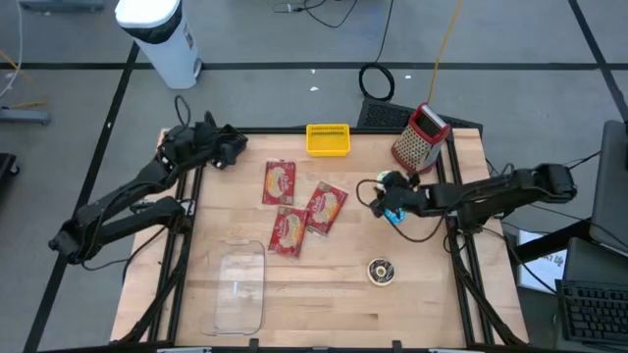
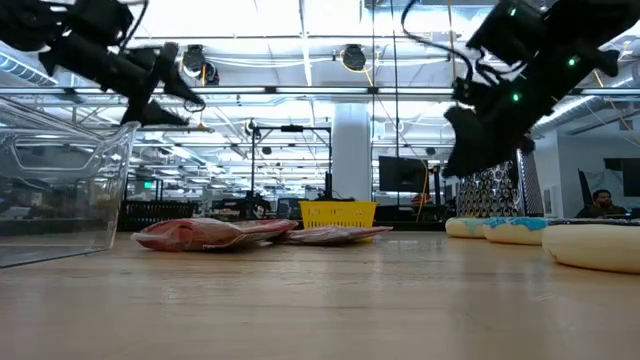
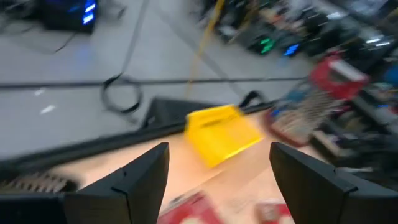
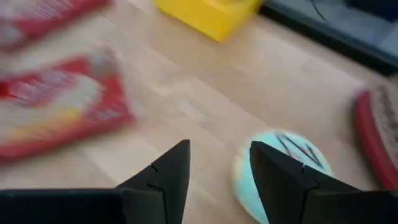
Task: Pick & Place Food Item
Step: Put the light blue donut into the yellow bin
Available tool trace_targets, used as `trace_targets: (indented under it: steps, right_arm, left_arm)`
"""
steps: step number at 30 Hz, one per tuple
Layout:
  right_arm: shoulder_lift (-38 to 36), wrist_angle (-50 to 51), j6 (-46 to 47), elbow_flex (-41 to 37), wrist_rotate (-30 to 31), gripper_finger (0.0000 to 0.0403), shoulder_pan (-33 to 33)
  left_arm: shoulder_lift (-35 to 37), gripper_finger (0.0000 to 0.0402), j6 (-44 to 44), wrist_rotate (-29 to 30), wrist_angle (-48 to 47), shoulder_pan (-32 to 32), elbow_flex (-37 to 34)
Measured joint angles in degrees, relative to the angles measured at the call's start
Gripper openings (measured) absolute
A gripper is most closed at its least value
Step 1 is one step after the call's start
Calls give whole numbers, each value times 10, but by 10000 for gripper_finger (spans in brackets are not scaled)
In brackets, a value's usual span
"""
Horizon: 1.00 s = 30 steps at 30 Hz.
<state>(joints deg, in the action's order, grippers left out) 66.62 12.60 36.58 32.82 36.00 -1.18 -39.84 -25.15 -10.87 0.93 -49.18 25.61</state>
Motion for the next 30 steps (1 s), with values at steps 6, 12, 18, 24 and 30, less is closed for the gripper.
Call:
trace_targets:
  steps: [6,12,18,24,30]
  right_arm:
    - [44,22,-2,0,-65,155,-61]
    - [92,20,-14,0,-93,155,-124]
    - [120,-18,-46,0,-141,155,-160]
    - [132,-42,-45,0,-165,155,-168]
    - [132,-42,-43,0,-166,155,-168]
  left_arm:
    - [3,280,-5,-7,75,29,0]
    - [1,280,-6,-7,92,36,0]
    - [1,280,-6,-7,92,36,0]
    - [1,280,-17,-6,100,36,0]
    - [1,280,-34,24,182,35,0]
